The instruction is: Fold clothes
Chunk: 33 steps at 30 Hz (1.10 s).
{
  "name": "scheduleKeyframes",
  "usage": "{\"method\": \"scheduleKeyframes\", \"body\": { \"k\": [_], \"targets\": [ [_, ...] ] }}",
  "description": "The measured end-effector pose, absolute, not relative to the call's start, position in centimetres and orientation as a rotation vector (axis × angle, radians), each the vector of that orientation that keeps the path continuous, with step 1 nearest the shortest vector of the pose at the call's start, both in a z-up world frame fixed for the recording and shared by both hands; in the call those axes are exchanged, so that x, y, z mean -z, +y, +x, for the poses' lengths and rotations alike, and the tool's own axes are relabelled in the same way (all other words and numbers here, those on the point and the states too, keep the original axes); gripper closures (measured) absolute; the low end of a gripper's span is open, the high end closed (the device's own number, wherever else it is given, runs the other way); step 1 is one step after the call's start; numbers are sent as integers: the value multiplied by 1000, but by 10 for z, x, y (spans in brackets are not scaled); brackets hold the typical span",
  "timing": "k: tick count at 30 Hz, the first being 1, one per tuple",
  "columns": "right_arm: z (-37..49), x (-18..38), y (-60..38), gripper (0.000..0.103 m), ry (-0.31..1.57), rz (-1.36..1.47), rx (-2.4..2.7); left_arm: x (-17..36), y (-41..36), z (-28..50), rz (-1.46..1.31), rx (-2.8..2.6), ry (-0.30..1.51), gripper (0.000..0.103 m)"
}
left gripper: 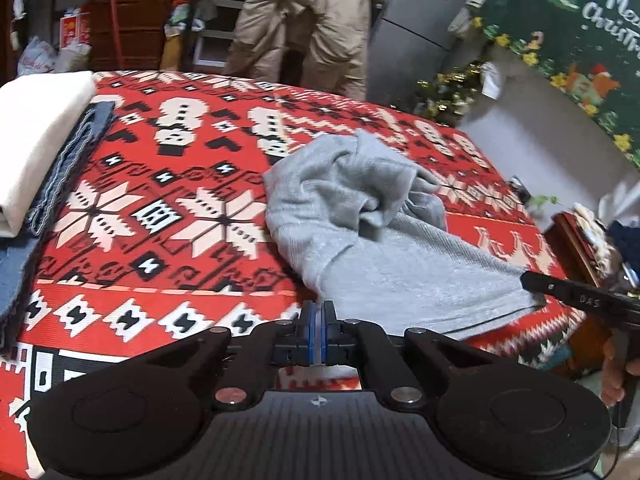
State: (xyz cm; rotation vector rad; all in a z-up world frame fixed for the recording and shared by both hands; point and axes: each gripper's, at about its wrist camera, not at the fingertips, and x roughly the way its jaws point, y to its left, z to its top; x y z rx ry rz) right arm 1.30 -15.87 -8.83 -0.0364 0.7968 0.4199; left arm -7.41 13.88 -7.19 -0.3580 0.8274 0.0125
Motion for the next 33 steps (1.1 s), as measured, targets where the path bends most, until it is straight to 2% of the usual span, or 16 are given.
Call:
{"method": "scheduleKeyframes", "body": {
  "k": [1,5,9,10,15,17,18,19,24,33],
  "targets": [
    [10,88,-165,100,797,-44,-397,71,136,-74,-342,-15,828,95],
    [12,100,-193,100,845,-9,-335,80,132,-68,-339,-22,860,92],
    [13,110,-207,100,863,0,-286,86,121,-58,-326,8,876,63],
    [12,111,-209,100,865,3,-286,87,117,-56,-321,20,879,60],
    [14,113,-210,99,867,5,-286,88,87,-42,-222,64,856,54],
    [16,112,-209,99,869,7,-287,91,78,-35,-168,47,847,56],
    [17,112,-209,99,871,12,-287,93,75,-31,-142,36,845,67],
    [19,111,-210,99,872,18,-286,94,73,-28,-124,26,844,97],
    [21,106,-212,99,866,34,-288,84,96,-28,-165,-66,791,99],
    [24,90,-214,99,840,12,-280,40,193,-55,-308,-350,654,99]
  ]
}}
